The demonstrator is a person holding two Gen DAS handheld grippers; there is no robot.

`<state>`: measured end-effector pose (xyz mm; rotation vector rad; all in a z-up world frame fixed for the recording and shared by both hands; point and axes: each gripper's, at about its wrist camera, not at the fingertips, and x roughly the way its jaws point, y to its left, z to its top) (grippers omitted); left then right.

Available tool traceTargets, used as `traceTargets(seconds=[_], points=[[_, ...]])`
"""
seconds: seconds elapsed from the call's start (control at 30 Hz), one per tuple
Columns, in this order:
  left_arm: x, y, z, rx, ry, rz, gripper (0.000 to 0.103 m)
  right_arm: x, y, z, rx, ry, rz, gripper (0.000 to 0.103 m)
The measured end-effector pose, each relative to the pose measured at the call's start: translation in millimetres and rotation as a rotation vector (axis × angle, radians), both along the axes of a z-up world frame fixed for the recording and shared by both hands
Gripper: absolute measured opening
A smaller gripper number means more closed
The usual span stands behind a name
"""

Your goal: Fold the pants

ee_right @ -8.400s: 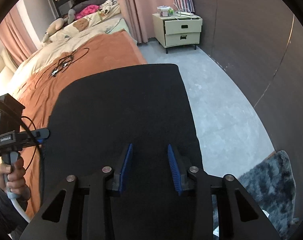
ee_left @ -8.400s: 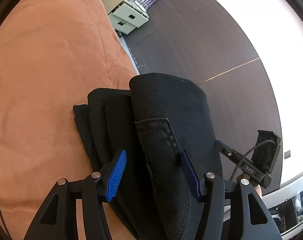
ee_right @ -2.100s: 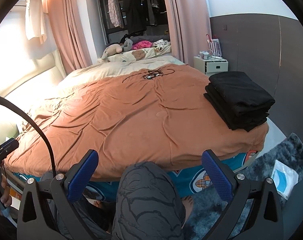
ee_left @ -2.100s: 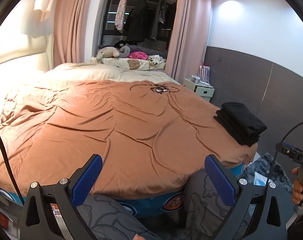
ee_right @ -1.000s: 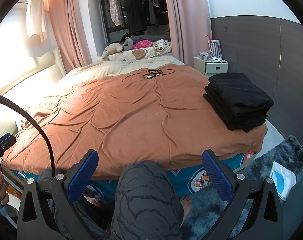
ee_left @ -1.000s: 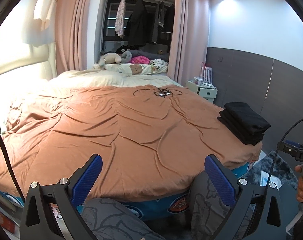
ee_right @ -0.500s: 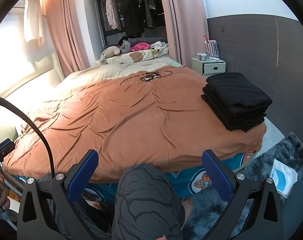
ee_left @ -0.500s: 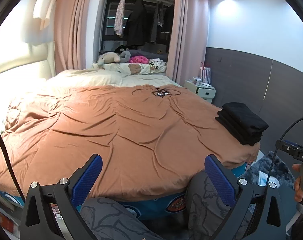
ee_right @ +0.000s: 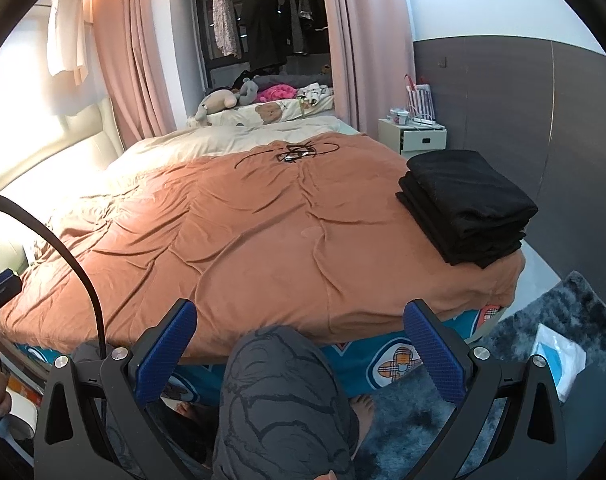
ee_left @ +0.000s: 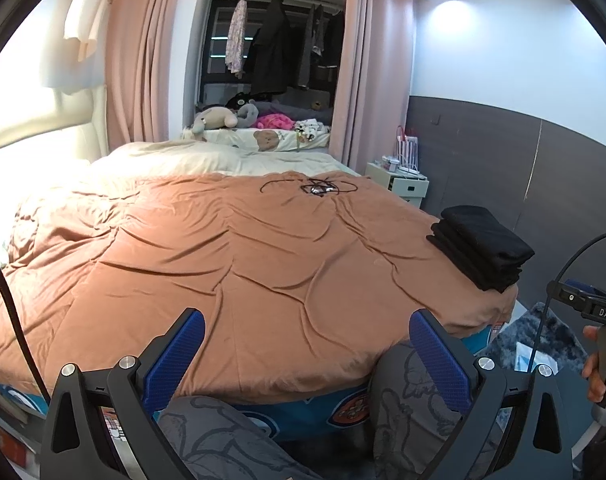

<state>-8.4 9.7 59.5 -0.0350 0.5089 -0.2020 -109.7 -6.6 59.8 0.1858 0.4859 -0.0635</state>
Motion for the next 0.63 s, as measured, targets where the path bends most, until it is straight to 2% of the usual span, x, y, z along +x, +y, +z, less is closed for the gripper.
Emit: traceTargets(seconds=[0.63], points=[[-3.7,-0.1,-0.8,-0.008,-0.009,-0.008,0.103,1.2,-5.8,1.0,-0.062,-0.005,0.004,0.103]])
